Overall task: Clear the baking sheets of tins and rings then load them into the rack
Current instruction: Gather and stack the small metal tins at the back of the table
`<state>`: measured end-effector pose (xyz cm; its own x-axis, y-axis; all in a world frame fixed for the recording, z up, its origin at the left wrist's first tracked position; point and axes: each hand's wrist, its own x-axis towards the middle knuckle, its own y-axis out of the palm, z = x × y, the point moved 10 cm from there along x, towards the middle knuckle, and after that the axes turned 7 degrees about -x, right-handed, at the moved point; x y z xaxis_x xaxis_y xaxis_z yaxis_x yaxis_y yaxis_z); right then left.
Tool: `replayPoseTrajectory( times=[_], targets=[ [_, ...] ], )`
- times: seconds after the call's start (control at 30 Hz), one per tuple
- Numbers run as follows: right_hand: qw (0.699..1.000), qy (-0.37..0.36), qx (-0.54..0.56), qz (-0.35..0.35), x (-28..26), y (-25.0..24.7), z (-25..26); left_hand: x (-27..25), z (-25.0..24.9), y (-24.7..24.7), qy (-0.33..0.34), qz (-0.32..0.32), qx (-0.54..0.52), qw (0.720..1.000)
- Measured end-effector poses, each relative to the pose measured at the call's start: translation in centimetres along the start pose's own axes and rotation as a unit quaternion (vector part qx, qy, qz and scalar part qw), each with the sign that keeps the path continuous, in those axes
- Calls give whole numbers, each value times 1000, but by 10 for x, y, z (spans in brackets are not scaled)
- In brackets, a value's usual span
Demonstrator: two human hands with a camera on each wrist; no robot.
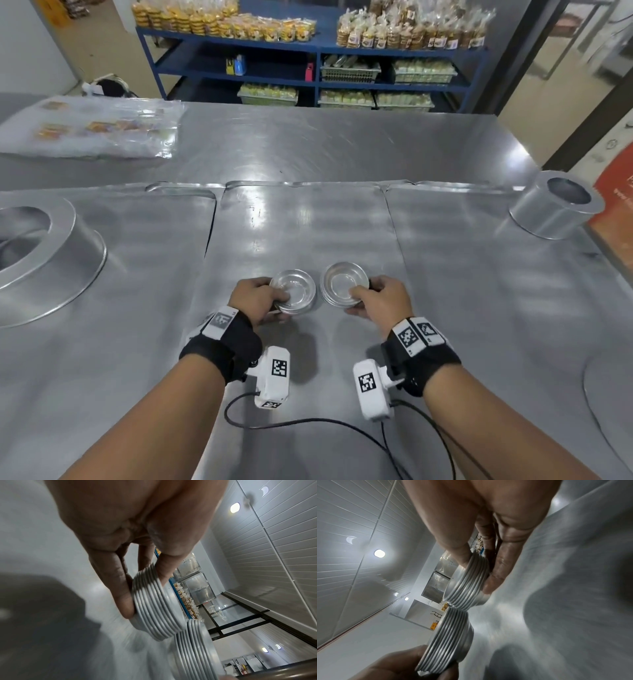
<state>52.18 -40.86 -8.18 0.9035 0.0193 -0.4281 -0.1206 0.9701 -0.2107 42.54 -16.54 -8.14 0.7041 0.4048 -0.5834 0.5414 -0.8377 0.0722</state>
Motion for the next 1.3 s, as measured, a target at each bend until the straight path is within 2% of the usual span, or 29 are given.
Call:
replayPoseTrajectory(
  times=[0.13, 0.5, 0.67, 0.77, 0.87, 0.93, 1.03, 1.13, 1.3],
  targets=[
    [1000, 9, 11, -1, 56, 22, 33, 53, -42, 6, 24, -10, -11, 1000],
    [999, -32, -15, -18, 217, 73, 125, 211, -157, 36, 75, -28, -14, 997],
    [998, -38, -37, -32, 279, 86, 155, 271, -192, 48, 98, -42, 26, 994],
    [993, -54, -90, -54, 308, 93, 166, 299, -209, 53, 123, -49, 75, 988],
    [973, -77, -204, -78, 320, 96, 180, 323, -219, 55, 130, -63, 116, 983],
    [964, -80, -237, -85, 326, 96, 185, 334, -221, 58, 122, -59, 120, 984],
    [956, -84, -264, -92, 344, 95, 185, 349, -218, 62, 108, -54, 133, 984],
    [957, -77, -267, -84, 350, 101, 184, 360, -218, 59, 119, -78, 175, 974],
    [957, -62, -269, -83, 349, 106, 184, 367, -219, 63, 132, -60, 156, 977]
  ],
)
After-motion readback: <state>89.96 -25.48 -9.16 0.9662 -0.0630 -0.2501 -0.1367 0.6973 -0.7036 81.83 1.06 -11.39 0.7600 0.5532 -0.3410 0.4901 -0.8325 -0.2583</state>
